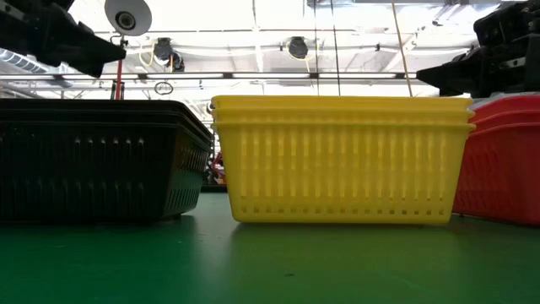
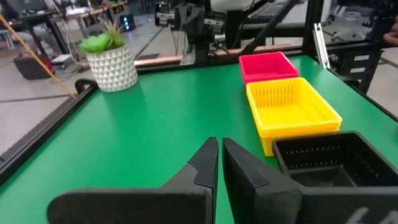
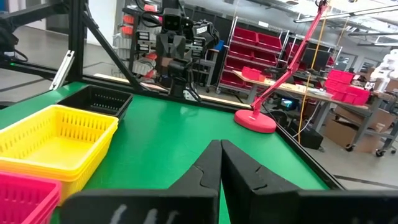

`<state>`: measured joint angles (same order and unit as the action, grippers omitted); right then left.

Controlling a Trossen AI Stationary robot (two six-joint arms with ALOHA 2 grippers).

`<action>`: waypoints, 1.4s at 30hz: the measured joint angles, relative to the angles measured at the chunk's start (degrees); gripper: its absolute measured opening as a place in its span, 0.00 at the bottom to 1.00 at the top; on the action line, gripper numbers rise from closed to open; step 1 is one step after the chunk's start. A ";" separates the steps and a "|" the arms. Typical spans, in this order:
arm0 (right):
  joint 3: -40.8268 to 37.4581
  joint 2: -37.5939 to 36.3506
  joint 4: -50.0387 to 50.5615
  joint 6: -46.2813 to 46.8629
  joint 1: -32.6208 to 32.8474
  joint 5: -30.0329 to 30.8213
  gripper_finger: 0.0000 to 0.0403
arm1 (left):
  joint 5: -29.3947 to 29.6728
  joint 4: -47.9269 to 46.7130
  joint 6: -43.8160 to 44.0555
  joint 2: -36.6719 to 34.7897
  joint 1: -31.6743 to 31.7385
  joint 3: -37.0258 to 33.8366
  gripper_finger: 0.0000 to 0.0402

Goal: Stack baskets by color
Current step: Return to Home Position

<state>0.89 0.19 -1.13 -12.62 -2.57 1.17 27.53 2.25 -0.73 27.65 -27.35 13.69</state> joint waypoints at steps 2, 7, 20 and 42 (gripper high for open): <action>-0.02 0.00 -0.29 -0.11 0.00 0.02 0.00 | -0.02 -1.69 0.43 -1.76 0.00 0.00 0.06; -0.02 0.00 -0.57 -0.09 0.02 0.07 0.00 | -0.02 -5.35 -0.16 -7.56 0.00 0.00 0.06; -0.02 0.00 -0.80 -0.09 0.02 0.20 0.00 | -6.65 6.40 -10.09 -13.19 0.13 -6.93 0.06; -0.02 -0.01 -0.81 -0.06 0.04 0.20 0.00 | -21.42 7.00 -9.58 -21.06 13.33 -13.14 0.06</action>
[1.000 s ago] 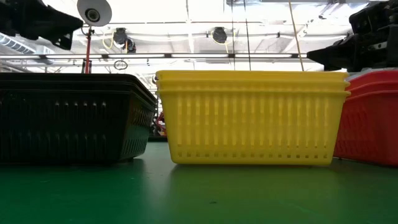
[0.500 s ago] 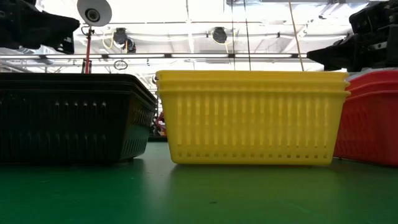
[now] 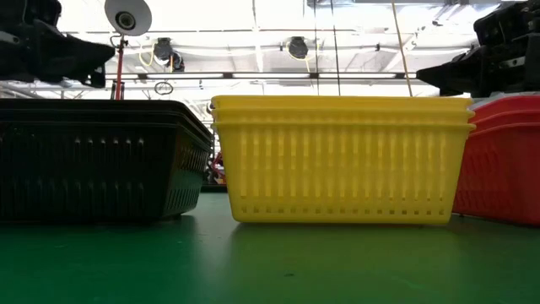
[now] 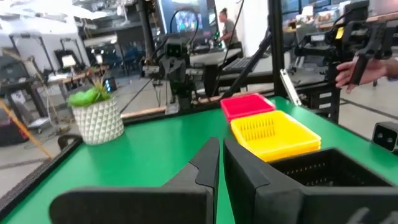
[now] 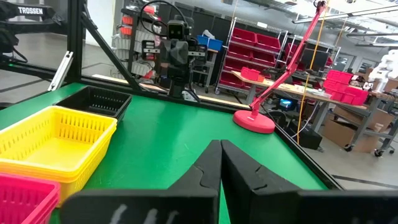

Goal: Stack baskets by color
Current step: Return to Home Position

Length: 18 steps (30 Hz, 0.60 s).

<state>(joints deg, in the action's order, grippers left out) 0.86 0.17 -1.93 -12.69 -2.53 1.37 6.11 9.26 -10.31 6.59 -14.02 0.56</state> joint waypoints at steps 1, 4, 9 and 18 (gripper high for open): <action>0.00 -0.01 0.00 0.00 -0.01 0.00 0.00 | -0.20 -0.68 0.41 -0.02 0.68 0.00 0.06; 0.00 -0.01 0.00 0.00 -0.01 0.00 0.00 | -0.99 -1.88 1.49 0.00 2.38 0.00 0.06; 0.00 -0.01 0.00 0.00 -0.01 0.00 0.00 | -2.15 -2.92 0.77 -0.12 4.37 0.00 0.06; 0.00 -0.01 0.00 0.00 0.00 0.00 0.00 | -3.97 -7.82 -0.19 -4.96 10.57 0.04 0.06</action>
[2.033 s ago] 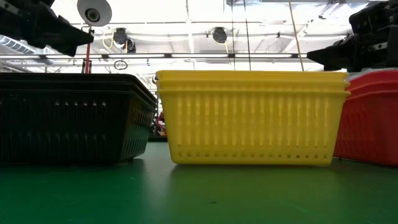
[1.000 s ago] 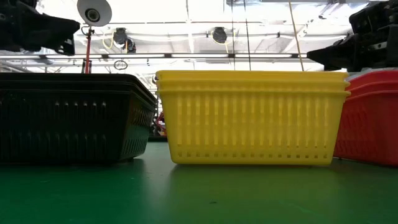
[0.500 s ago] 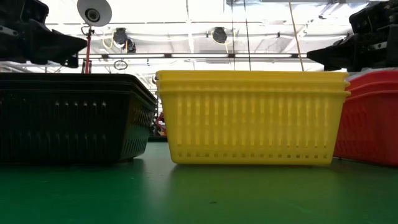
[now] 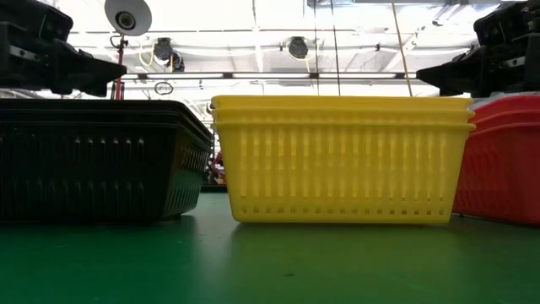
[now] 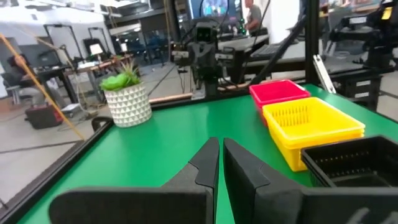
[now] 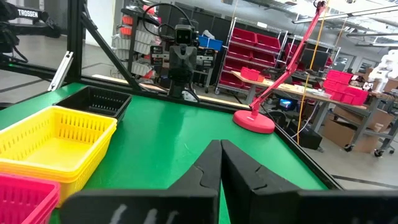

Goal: Stack baskets by color
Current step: Return to Home Position

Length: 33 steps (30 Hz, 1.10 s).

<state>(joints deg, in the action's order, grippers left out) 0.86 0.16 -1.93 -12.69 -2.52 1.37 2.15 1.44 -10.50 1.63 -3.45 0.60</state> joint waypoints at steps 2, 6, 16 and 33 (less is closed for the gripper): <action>0.00 0.00 -0.02 0.00 0.00 0.00 0.00 | -2.68 -0.30 -0.73 -1.02 1.71 0.00 0.06; 0.00 0.02 -0.02 0.00 0.00 0.00 0.00 | -6.31 -0.39 -1.25 -1.49 5.19 0.00 0.06; 0.00 0.00 -0.02 0.00 0.00 0.00 0.00 | -7.27 -0.19 0.31 -0.35 8.01 0.00 0.06; 0.00 0.00 -0.02 0.00 -0.01 0.00 0.00 | -6.20 -0.33 0.50 1.11 7.99 0.00 0.06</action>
